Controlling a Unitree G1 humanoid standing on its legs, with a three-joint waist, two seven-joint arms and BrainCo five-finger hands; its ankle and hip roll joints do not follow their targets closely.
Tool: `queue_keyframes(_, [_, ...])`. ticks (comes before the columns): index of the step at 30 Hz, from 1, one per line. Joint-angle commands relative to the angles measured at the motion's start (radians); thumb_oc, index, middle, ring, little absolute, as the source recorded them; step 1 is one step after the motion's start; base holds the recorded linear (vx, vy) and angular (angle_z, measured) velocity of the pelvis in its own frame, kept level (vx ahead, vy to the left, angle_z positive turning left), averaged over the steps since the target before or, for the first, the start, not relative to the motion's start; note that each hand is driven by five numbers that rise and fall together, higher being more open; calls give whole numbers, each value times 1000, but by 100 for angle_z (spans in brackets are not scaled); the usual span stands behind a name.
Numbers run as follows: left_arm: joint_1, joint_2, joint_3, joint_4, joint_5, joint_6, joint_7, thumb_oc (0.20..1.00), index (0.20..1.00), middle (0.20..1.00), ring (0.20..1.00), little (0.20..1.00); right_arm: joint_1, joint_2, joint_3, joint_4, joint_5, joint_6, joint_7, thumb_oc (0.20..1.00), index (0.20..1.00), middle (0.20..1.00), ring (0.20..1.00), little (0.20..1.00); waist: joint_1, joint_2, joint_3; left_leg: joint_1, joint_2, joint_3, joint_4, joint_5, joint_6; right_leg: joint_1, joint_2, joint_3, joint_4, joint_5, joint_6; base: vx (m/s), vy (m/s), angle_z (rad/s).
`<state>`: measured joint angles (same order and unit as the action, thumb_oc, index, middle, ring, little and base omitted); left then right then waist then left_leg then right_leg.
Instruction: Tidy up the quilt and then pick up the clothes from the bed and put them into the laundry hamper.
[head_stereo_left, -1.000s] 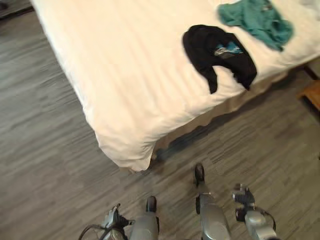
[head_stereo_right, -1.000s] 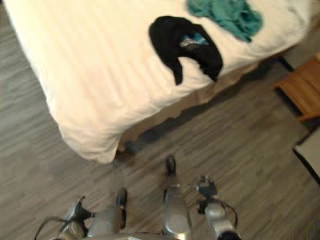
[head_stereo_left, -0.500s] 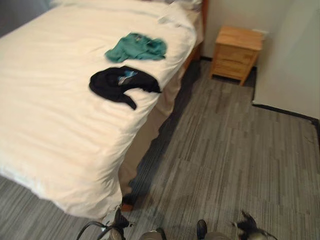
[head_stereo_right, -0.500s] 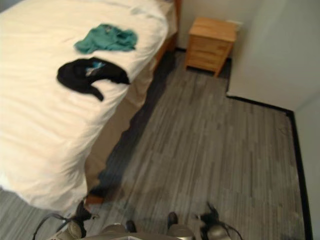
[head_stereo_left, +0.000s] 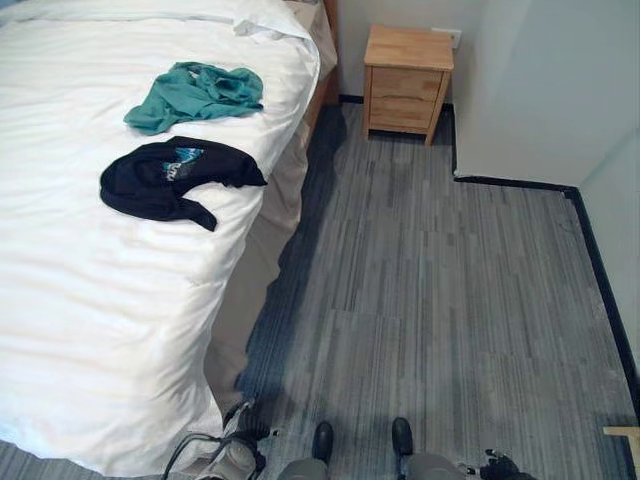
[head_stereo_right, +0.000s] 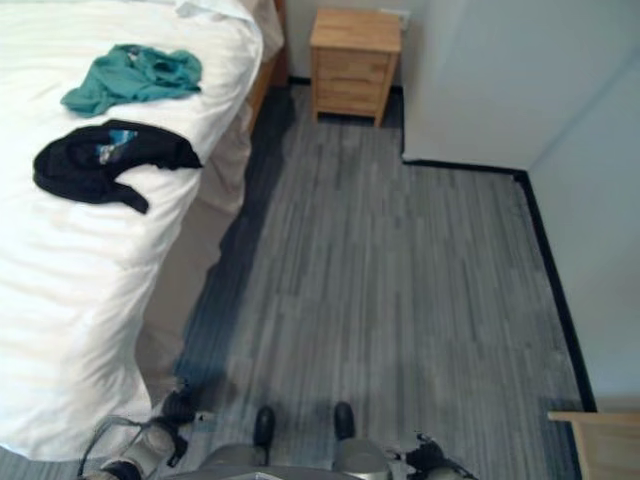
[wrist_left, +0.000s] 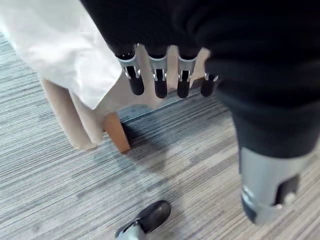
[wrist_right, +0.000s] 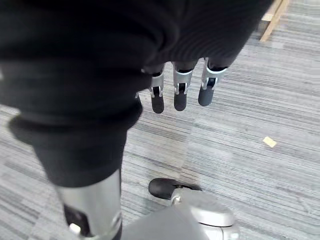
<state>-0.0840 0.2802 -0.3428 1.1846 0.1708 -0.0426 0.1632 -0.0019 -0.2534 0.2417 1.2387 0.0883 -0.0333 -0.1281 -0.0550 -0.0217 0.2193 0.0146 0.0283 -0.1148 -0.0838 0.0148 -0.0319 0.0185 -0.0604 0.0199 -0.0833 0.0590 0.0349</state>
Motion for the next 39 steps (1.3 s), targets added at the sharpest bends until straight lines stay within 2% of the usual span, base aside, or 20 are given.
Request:
queue_keyframes(1, [-58, 2, -11, 62, 29, 11, 13, 1000, 1000, 1000, 1000, 1000, -28, -51, -23, 0, 24, 1, -9, 1000, 1000, 1000, 1000, 1000, -2, 16, 43, 9, 30, 126, 188, -64, -60, -36, 6, -30, 116, -141, 50, 96, -214, -11])
queue_keyframes(4, [-61, 2, -7, 45, 35, 20, 40, 1000, 1000, 1000, 1000, 1000, -29, -64, -35, 0, 42, -2, -27, 1000, 1000, 1000, 1000, 1000, 19, -10, 97, -167, 56, 127, 526, 73, -82, 16, -10, -42, 95, -145, 11, 71, -202, -9])
queue_keyframes(6, [-54, 5, -3, 39, 29, 23, 56, 1000, 1000, 1000, 1000, 1000, -34, -74, -32, 4, 42, 5, -33, 1000, 1000, 1000, 1000, 1000, 31, -22, 110, -228, 39, 152, 590, 24, -59, 43, -11, -32, 83, -156, 2, 234, -143, -25])
queue_keyframes(9, [-41, -3, -2, 32, 26, 17, 54, 1000, 1000, 1000, 1000, 1000, -41, -84, -26, 2, 38, 7, -37, 1000, 1000, 1000, 1000, 1000, 58, -9, 92, -270, -35, 184, 425, -51, -28, 87, -5, -8, 49, -184, 15, 397, 6, -17])
queue_keyframes(12, [-21, -16, -12, 32, 47, 10, 46, 1000, 1000, 1000, 1000, 1000, -41, -92, -24, 7, 23, 4, -43, 1000, 1000, 1000, 1000, 1000, 92, 38, 61, -302, -58, 225, 101, 59, -41, 163, 26, 2, 26, -244, 31, 563, 74, -6])
queue_keyframes(15, [-5, -14, -5, 49, 53, 16, 39, 1000, 1000, 1000, 1000, 1000, -35, -86, -23, 9, 4, 8, -42, 1000, 1000, 1000, 1000, 1000, 110, 30, 39, -287, -67, 205, 70, 73, -24, 198, 31, 21, 68, -295, 35, 601, 63, -28])
queue_keyframes(16, [3, -13, -1, 57, 51, 19, 36, 1000, 1000, 1000, 1000, 1000, -23, -78, -27, 9, 2, 7, -37, 1000, 1000, 1000, 1000, 1000, 109, 22, 30, -271, -79, 183, 62, 91, -3, 205, 32, 26, 127, -307, 38, 578, 97, -64])
queue_keyframes(17, [-5, -5, 3, 66, 51, 28, 36, 1000, 1000, 1000, 1000, 1000, -29, -76, -37, 5, -1, 4, -40, 1000, 1000, 1000, 1000, 1000, 116, -5, 21, -235, -98, 162, 72, 74, 22, 166, 27, 24, 333, -265, 92, 740, 147, -70])
queue_keyframes(19, [-9, 6, 0, 74, 72, 40, 42, 1000, 1000, 1000, 1000, 1000, -28, -76, -40, -7, -1, 5, -38, 1000, 1000, 1000, 1000, 1000, 83, -1, 46, -134, -86, 165, 52, 33, 44, 33, 6, 14, 640, -61, 173, 559, 143, -94])
queue_keyframes(22, [-19, 16, -6, 65, 75, 45, 47, 1000, 1000, 1000, 1000, 1000, -30, -71, -37, -23, -2, -1, -42, 1000, 1000, 1000, 1000, 1000, 58, 38, 59, -49, -46, 147, 12, 13, 50, -105, 20, -11, 825, -65, 148, 323, 72, -28])
queue_keyframes(24, [-45, 22, -15, 49, 74, 39, 48, 1000, 1000, 1000, 1000, 1000, -31, -57, -31, -26, -2, -5, -40, 1000, 1000, 1000, 1000, 1000, 32, 45, 66, 9, -34, 125, -3, -9, 41, -160, -3, -81, 759, -136, 117, 683, -24, 32])
queue_keyframes(25, [-67, 27, -22, 23, 62, 28, 53, 1000, 1000, 1000, 1000, 1000, -31, -48, -29, -34, 16, -12, -41, 1000, 1000, 1000, 1000, 1000, 5, 43, 72, 52, -28, 109, -4, -40, 25, -200, 14, -112, 584, -177, 98, 747, -204, 42])
queue_keyframes(28, [-93, 25, -38, 1, 65, 18, 53, 1000, 1000, 1000, 1000, 1000, -33, -45, -32, -36, 30, -9, -41, 1000, 1000, 1000, 1000, 1000, -21, 26, 65, 87, -34, 81, -4, -74, 5, -213, 23, -90, 293, -148, 99, 536, -236, 80])
queue_keyframes(29, [-122, 20, -45, 4, 77, 12, 61, 1000, 1000, 1000, 1000, 1000, -36, -44, -36, -20, 37, 3, -47, 1000, 1000, 1000, 1000, 1000, -49, 25, 66, 140, -10, 52, 11, -132, -25, -225, 8, 1, 72, -61, 122, 685, -344, 100])
queue_keyframes(32, [-107, 16, -45, 18, 82, 13, 60, 1000, 1000, 1000, 1000, 1000, -33, -46, -27, -5, 26, 9, -41, 1000, 1000, 1000, 1000, 1000, -43, 21, 52, 168, -1, 48, 85, -183, -39, -199, -4, -10, 52, -37, 110, 505, -278, 110])
queue_keyframes(34, [-84, 7, -24, 30, 65, 14, 54, 1000, 1000, 1000, 1000, 1000, -45, -59, -21, 8, 15, 10, -33, 1000, 1000, 1000, 1000, 1000, -40, 35, 39, 140, 25, 57, 272, -120, -70, -164, 3, -26, 65, -46, 86, 447, -282, 12])
queue_keyframes(36, [-71, 9, -13, 22, 39, 10, 53, 1000, 1000, 1000, 1000, 1000, -54, -70, -8, 10, 6, 4, -35, 1000, 1000, 1000, 1000, 1000, -14, 5, 75, -49, 10, 43, 643, 5, -65, -84, -11, -32, 57, -45, 37, 336, -382, 12])
queue_keyframes(37, [-69, 10, -17, 12, 28, 15, 64, 1000, 1000, 1000, 1000, 1000, -67, -82, 3, 1, 2, 7, -40, 1000, 1000, 1000, 1000, 1000, 15, -26, 103, -143, 25, 107, 760, -8, -46, -20, -28, -43, 31, -63, 21, 464, -387, 5])
queue_keyframes(38, [-69, 8, -21, 8, 31, 15, 62, 1000, 1000, 1000, 1000, 1000, -69, -87, 9, 1, -2, 11, -41, 1000, 1000, 1000, 1000, 1000, 27, -31, 102, -176, 24, 142, 713, -23, -43, 5, -32, -50, 22, -77, 20, 877, -279, -25])
queue_keyframes(39, [-47, -2, -22, -3, 36, 8, 53, 1000, 1000, 1000, 1000, 1000, -61, -94, 16, 0, -8, 12, -37, 1000, 1000, 1000, 1000, 1000, 54, -15, 85, -208, -15, 224, 471, -70, -23, 70, -25, -53, 7, -118, 32, 665, -81, -10])
